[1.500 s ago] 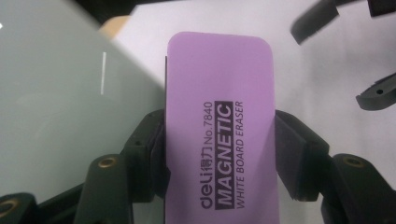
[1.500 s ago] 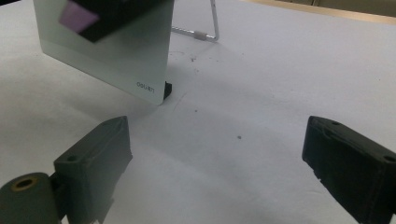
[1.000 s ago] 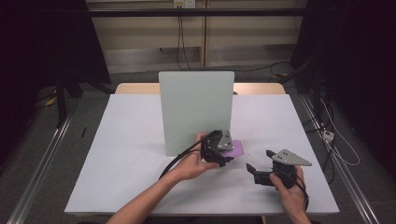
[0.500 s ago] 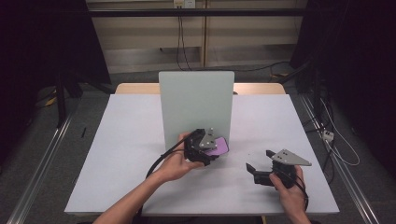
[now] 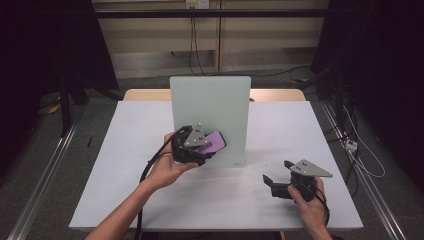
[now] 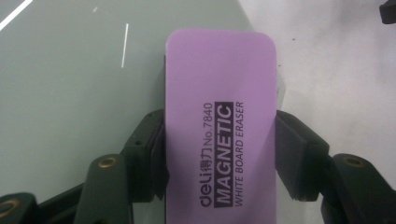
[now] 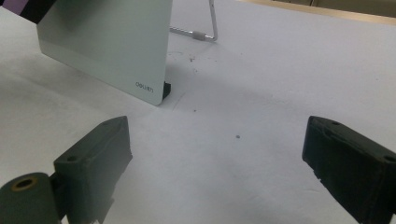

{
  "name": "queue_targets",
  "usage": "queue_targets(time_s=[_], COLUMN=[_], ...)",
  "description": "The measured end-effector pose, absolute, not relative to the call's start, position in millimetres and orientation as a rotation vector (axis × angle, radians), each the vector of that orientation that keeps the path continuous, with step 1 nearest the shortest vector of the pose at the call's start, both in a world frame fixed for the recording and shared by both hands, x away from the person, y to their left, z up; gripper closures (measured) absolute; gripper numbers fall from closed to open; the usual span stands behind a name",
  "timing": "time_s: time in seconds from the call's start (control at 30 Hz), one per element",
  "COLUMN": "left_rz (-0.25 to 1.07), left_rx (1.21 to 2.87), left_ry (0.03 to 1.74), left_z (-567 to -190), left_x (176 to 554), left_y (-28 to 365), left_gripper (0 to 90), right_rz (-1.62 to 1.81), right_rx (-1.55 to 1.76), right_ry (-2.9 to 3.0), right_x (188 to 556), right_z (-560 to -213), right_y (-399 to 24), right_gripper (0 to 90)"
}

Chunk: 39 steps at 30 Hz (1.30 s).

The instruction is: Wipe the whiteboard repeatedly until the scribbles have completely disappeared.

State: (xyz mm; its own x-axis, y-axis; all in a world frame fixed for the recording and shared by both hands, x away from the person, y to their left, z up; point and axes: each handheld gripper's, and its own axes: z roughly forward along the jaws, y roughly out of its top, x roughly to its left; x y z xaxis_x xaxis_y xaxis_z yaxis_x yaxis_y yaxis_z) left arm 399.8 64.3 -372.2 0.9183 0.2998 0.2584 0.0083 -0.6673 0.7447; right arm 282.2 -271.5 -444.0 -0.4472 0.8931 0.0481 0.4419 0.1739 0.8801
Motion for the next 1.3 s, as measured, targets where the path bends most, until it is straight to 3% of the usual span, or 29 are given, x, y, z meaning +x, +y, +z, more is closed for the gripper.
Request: queue_targets(time_s=[1.3], left_rz=[0.24], left_rx=[2.248], left_ry=[0.395], left_z=[-377], left_x=[384], left_y=[101], left_gripper=[40.6], right_rz=[1.215], right_rx=[1.258], right_ry=[1.978], right_x=[284], right_z=[-445], right_y=[-268], right_gripper=[8.0])
